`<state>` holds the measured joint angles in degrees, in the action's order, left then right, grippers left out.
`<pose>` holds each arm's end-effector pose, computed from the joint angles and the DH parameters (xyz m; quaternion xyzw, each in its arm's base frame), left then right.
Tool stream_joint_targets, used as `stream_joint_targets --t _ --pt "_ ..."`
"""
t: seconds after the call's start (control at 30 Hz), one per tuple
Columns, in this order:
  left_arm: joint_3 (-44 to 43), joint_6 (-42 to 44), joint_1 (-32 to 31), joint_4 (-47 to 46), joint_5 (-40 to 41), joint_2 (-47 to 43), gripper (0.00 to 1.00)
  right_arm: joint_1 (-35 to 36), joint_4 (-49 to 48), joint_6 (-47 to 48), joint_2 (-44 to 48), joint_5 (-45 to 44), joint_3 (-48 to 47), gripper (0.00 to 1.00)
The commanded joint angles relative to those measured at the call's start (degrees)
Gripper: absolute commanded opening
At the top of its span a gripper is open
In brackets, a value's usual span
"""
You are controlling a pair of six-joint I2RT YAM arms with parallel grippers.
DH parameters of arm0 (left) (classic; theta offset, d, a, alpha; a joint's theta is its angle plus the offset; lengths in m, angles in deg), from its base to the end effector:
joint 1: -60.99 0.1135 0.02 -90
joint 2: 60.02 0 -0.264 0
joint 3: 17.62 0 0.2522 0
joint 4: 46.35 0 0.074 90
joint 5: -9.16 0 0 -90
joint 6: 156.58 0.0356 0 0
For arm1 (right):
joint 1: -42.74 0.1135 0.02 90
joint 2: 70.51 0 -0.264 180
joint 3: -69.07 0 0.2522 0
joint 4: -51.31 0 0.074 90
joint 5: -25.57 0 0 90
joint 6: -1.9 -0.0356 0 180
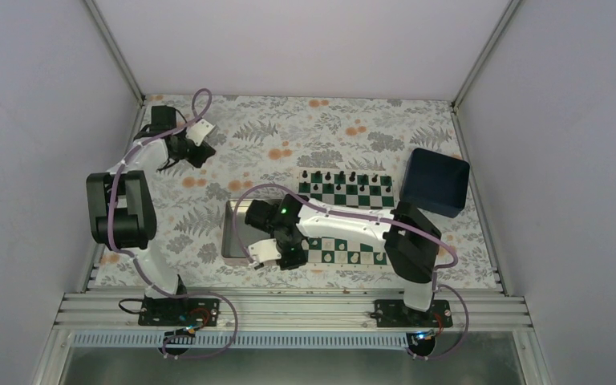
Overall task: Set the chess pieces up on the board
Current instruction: Adjust the storage box at the center of the board.
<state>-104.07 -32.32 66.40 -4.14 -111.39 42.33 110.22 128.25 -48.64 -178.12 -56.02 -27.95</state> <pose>0.3743 0.0173 0.2134 0.3012 0.8803 -0.1484 0.3352 0.1302 0.3276 0.2097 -0.8021 0.5922 0.0763 0.0031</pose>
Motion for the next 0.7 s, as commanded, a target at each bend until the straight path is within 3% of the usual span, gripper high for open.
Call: stream_joint_targets --t 0.0,0.67 --pt "-2.2 2.2 -0.1 1.9 -1.6 2.5 0.02 0.4 -1.5 -0.9 1.4 2.2 1.1 0.04" --pt "0.3 0.8 -0.8 0.2 -2.2 1.3 0.02 -2.1 -8.8 -2.1 -4.6 -7.8 0.4 0.04"
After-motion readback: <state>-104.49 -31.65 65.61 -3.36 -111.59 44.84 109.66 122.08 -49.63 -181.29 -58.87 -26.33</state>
